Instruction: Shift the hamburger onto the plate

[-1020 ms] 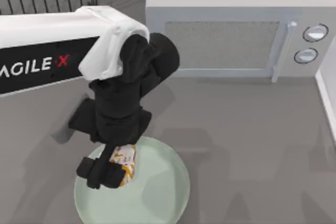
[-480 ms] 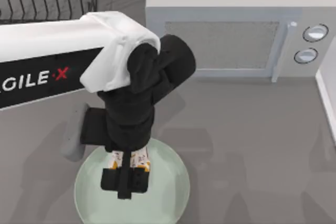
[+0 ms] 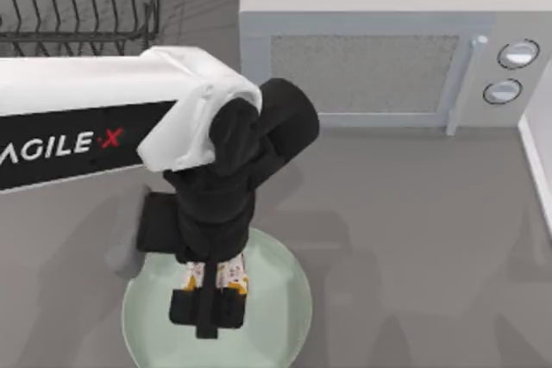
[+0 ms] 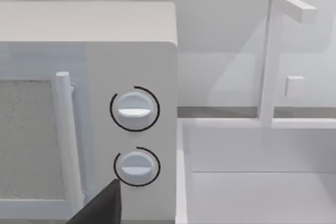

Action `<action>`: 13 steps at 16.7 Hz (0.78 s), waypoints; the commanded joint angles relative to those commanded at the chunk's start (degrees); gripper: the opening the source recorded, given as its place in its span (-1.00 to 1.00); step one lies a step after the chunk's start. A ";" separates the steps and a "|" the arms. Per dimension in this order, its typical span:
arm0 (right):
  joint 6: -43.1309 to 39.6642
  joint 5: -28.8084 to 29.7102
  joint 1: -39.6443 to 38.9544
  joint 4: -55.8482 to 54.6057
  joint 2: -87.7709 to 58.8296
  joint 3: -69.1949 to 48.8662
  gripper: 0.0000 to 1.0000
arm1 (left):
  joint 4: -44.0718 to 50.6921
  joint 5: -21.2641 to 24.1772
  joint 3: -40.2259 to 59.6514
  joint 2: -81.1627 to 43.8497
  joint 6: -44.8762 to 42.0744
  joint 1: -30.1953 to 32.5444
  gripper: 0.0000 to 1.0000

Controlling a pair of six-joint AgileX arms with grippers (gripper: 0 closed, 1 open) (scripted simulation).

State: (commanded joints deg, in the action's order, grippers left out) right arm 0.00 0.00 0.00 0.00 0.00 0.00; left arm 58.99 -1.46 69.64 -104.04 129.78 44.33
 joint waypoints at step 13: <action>0.00 0.00 0.00 0.00 0.00 0.00 1.00 | -4.46 -0.06 -3.32 -1.30 0.10 0.05 -0.10</action>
State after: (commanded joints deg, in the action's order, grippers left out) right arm 0.00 0.00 0.00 0.00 0.00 0.00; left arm 54.53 -1.51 66.32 -105.34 129.87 44.38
